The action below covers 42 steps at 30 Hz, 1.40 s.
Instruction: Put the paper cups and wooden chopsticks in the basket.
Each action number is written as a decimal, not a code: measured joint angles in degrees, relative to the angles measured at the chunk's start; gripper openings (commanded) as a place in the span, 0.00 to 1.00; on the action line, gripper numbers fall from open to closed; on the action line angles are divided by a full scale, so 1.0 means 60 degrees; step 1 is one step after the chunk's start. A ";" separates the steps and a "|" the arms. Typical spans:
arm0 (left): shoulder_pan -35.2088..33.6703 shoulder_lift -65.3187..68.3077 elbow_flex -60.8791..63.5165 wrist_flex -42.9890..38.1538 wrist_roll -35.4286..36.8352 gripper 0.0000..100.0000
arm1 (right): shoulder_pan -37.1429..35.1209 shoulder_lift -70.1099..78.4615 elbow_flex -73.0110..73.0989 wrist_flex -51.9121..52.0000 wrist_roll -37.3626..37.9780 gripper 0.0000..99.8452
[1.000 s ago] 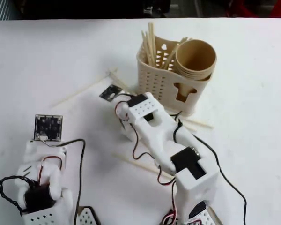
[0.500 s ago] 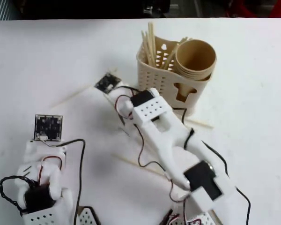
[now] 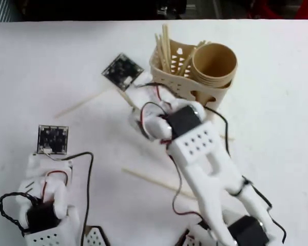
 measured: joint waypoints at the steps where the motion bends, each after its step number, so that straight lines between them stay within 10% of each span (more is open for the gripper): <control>1: 0.0000 0.0000 0.0000 0.0000 0.0000 0.02 | 0.0000 -0.0132 -0.0234 0.0000 0.0000 0.02; 26: 0.0000 0.0000 0.0000 0.0000 0.0000 0.02 | 0.2330 -0.0352 -0.2799 -0.5934 -0.2520 0.02; 42: 0.0000 0.0000 0.0000 0.0000 0.0000 0.02 | 0.3165 0.0645 0.0410 -0.8469 -0.2769 0.02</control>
